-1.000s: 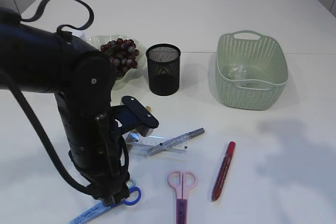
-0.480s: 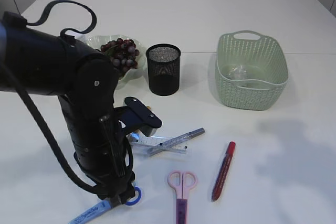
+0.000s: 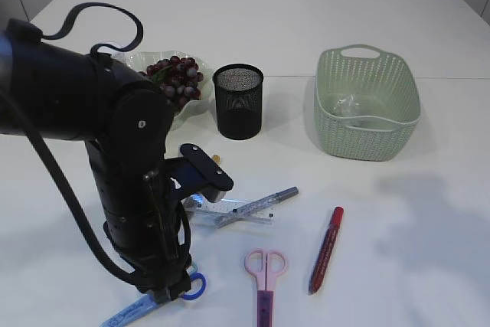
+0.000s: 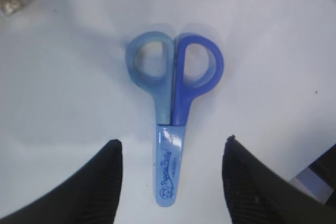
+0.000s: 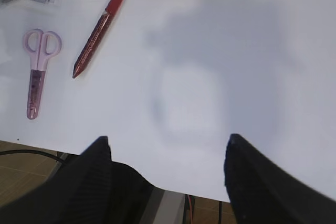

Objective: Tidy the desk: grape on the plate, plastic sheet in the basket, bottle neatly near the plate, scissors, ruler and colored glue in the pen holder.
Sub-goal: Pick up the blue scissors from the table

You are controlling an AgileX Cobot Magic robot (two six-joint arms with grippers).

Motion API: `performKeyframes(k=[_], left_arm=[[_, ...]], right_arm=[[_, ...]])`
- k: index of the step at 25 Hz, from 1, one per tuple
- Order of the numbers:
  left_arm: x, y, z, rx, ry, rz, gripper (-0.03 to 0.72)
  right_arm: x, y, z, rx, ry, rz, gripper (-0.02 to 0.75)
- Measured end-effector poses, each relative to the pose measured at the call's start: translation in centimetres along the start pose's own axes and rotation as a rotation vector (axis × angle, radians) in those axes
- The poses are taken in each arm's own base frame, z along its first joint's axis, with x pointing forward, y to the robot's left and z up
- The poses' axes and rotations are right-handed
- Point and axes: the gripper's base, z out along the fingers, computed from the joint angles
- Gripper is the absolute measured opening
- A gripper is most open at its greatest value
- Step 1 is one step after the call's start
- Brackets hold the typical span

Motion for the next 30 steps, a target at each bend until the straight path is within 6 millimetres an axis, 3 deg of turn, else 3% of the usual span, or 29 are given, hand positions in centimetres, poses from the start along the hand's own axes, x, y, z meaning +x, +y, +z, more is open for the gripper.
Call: performKeyframes(k=[17,30], left_arm=[[0.3,0.0,0.3,0.005,0.042,0.024,0.435],[0.0,0.0,2.8,0.013,0.099,0.028,0.435]], right_arm=[[0.0,-0.1,0.0,0.016,0.0,-0.005,0.523],[0.0,-0.4,0.0,0.044,-0.001,-0.015,0.523]])
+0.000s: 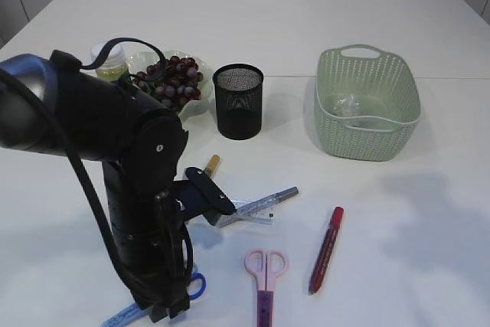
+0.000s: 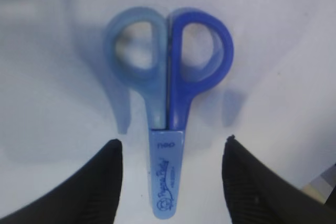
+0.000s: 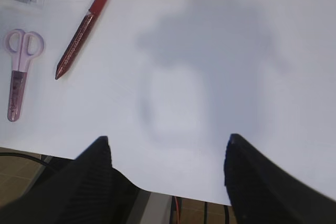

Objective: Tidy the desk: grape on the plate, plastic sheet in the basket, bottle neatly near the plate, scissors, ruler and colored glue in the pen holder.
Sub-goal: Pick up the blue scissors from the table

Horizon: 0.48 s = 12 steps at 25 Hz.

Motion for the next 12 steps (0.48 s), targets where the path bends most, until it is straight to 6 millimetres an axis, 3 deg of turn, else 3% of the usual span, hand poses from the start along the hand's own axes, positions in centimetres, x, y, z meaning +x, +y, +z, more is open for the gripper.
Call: performKeyframes(k=[12], left_arm=[[-0.56,0.08,0.07,-0.008,-0.058,0.0,0.435]], right_arm=[[0.0,-0.04,0.0,0.004,0.0,-0.001,0.524]])
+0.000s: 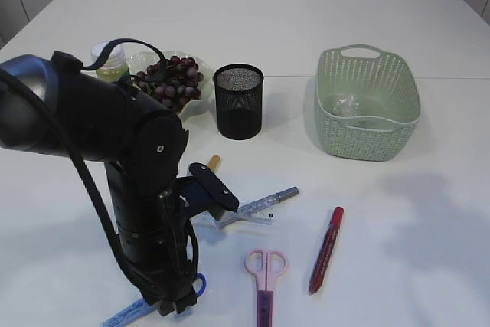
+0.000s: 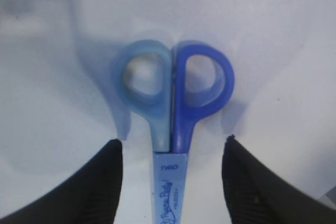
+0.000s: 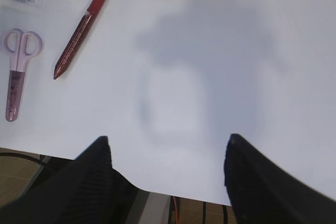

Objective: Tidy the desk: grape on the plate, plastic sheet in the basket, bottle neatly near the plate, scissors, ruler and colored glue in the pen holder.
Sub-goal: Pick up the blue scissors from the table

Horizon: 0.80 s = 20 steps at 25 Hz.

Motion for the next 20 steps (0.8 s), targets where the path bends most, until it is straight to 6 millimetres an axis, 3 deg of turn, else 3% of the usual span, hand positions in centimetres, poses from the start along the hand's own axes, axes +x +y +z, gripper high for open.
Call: performKeyframes(k=[20], left_arm=[[-0.1,-0.08,0.06,0.009,-0.009,-0.009,0.435]], right_arm=[[0.0,-0.01,0.0,0.001,0.0,0.0,0.524]])
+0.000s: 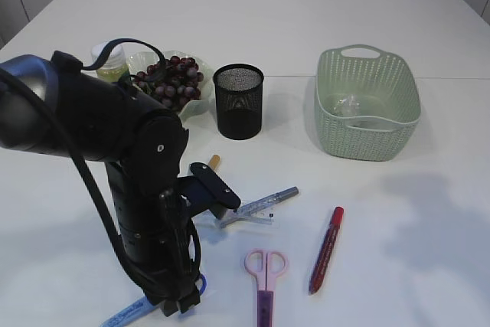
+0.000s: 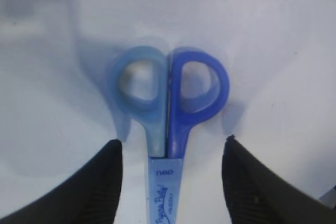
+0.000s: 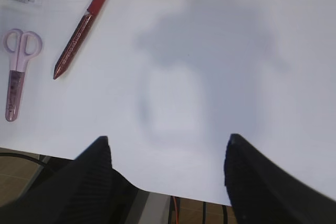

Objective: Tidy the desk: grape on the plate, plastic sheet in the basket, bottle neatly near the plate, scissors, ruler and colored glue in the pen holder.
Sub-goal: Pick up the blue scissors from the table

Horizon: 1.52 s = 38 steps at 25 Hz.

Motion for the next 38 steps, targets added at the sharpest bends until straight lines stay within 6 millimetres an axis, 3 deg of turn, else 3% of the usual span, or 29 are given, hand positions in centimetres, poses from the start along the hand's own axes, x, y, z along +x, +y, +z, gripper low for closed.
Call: performKeyframes(k=[29,38], left_arm=[[0.0,-0.1,1.0,0.013,0.038,-0.007,0.433],[-0.2,-0.1,1.2,0.02,0.018,-0.016,0.384]], right_arm=[[0.0,0.0,0.0,0.004,0.002,-0.001,0.524],[0.0,0.0,0.0,0.004,0.002,-0.001,0.524]])
